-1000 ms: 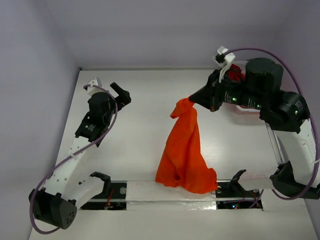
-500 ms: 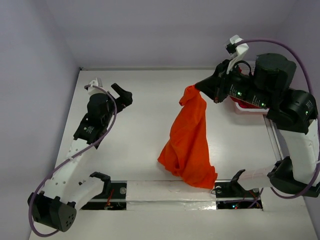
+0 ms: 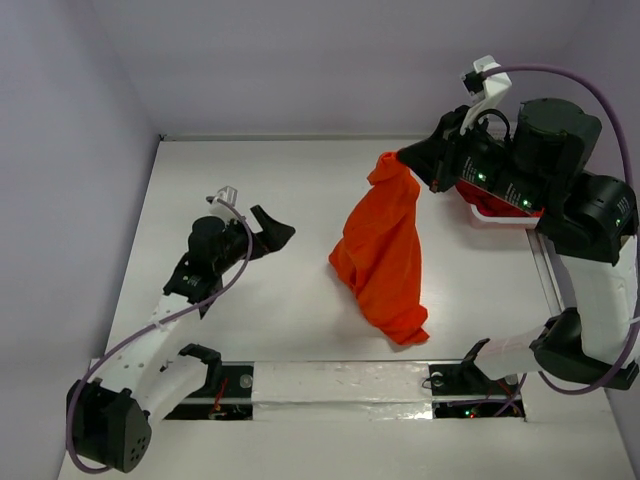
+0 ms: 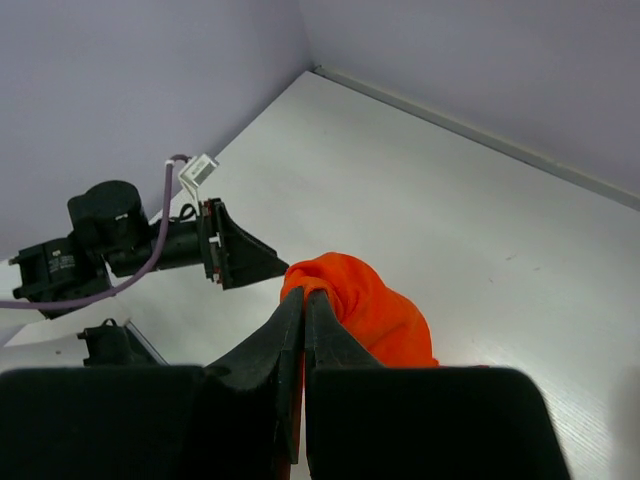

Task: Fold and stack the t-shirts
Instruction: Move the tshirt to the center of the board, then flatten out the tshirt

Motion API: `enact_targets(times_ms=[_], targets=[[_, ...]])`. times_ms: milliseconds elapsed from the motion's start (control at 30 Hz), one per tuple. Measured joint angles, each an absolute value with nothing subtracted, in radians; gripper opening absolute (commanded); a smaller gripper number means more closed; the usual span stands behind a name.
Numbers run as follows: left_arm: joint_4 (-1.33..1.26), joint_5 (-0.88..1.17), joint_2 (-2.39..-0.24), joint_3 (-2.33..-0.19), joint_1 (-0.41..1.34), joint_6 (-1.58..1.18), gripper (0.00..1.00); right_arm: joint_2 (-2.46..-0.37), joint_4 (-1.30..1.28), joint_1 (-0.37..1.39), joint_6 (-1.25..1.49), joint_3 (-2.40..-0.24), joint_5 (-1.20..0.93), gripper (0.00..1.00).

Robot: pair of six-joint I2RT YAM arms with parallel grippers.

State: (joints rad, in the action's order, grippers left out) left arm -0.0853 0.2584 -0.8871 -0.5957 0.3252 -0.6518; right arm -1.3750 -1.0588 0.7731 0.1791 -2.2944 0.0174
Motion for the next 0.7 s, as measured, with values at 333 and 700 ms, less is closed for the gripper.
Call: enact_targets(times_ms=[333, 700], targets=[[-0.467, 0.522, -0.994, -0.417, 0.325, -0.79, 0.99, -1.375, -1.063, 0.773, 0.182, -2.303, 0.027, 0.0], [-1.156, 0.641, -1.455, -0.301, 0.372, -1.152, 0.99, -1.371, -1.07, 0.773, 0.189, -2.368, 0.028, 0.0]])
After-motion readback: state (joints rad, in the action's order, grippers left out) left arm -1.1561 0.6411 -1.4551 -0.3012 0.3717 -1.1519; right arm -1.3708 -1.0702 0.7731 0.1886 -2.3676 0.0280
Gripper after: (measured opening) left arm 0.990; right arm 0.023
